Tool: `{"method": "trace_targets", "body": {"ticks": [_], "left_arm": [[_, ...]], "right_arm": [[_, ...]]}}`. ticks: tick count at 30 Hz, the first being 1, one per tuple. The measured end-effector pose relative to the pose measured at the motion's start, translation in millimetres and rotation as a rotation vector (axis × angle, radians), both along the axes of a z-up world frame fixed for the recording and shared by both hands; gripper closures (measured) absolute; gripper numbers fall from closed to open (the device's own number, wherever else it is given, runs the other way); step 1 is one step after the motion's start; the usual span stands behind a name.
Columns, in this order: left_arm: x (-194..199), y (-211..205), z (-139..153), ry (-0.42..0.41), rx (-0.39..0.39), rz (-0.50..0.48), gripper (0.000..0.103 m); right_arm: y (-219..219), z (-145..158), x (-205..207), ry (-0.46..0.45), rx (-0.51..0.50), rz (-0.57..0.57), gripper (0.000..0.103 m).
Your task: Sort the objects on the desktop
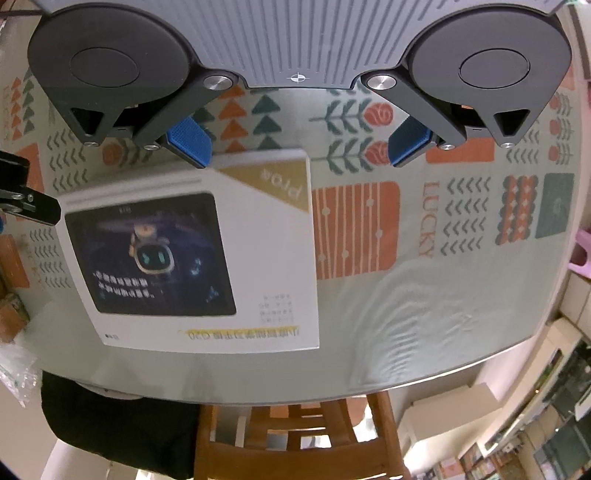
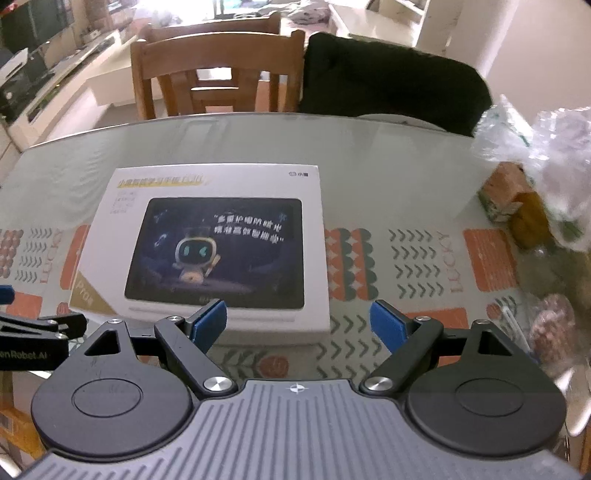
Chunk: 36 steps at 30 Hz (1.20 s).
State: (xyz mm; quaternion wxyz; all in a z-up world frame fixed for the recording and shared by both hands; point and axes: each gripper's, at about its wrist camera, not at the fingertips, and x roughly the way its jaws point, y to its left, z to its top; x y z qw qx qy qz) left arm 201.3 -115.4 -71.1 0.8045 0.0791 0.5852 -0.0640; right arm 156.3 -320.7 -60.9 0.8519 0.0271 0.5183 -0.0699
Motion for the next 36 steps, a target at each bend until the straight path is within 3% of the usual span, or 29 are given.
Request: {"method": "trace_targets", "body": {"ticks": [12, 21, 29, 36], "left_arm": [[52, 10, -25, 0.129, -0.115, 0.025, 0.0], [75, 14, -44, 0.197, -0.178, 0.028, 0.0], [92, 21, -59, 0.263, -0.288, 0.055, 0.0], [98, 25, -65, 0.273, -0.332, 0.025, 0.0]], "right_arm": [[-56, -18, 60, 0.025, 0.097, 0.068, 0.0], [-90, -38, 98, 0.072, 0.249, 0.12, 0.0], [-116, -65, 124, 0.139, 0.445, 0.137, 0.0], [-134, -96, 138, 0.208, 0.632, 0.152, 0.0]]}}
